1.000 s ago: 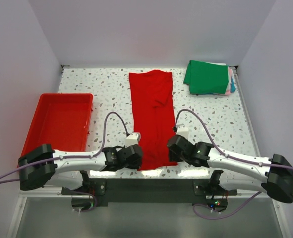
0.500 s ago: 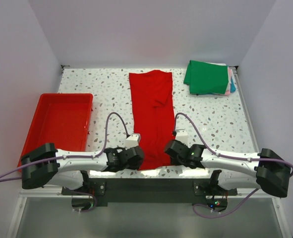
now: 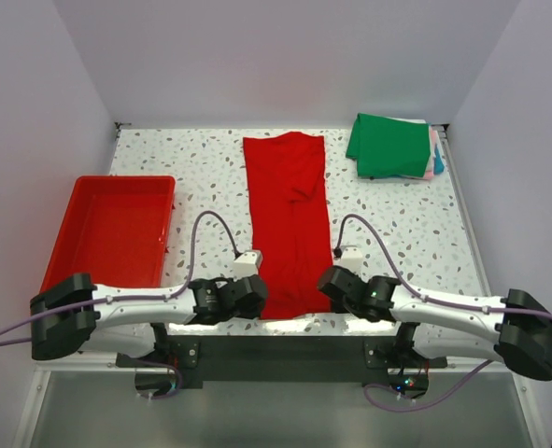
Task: Fold and stack the t-shirts
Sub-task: Fold the tshirt
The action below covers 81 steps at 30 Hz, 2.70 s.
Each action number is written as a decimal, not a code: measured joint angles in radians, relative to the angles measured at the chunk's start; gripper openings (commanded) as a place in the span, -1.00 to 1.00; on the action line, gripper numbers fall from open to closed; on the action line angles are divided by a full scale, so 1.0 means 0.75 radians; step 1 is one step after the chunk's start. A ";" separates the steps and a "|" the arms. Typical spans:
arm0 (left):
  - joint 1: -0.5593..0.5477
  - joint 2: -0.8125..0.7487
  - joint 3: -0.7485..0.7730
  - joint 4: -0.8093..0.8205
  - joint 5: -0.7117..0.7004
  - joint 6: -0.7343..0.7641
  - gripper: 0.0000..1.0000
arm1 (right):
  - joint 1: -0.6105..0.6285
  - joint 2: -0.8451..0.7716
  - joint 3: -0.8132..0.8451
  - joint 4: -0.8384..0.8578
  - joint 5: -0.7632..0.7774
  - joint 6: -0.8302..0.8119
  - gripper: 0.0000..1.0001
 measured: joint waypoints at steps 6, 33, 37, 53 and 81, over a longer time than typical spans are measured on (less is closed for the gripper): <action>0.000 -0.203 -0.045 -0.040 -0.022 -0.045 -1.00 | -0.001 -0.217 -0.067 -0.072 0.029 0.056 -1.00; 0.000 -0.396 -0.144 0.010 0.043 -0.029 -0.38 | 0.006 -0.333 -0.042 -0.249 0.027 0.114 -0.38; 0.000 -0.268 -0.024 0.063 0.057 0.035 -0.44 | 0.037 -0.214 0.018 -0.178 0.019 0.072 -0.42; -0.001 0.298 0.099 0.429 0.268 0.179 -0.46 | 0.140 -0.064 0.060 -0.044 0.030 0.077 -0.43; -0.009 -0.529 -0.346 -0.003 0.020 -0.309 0.06 | 0.140 -0.311 -0.128 -0.150 0.055 0.325 0.00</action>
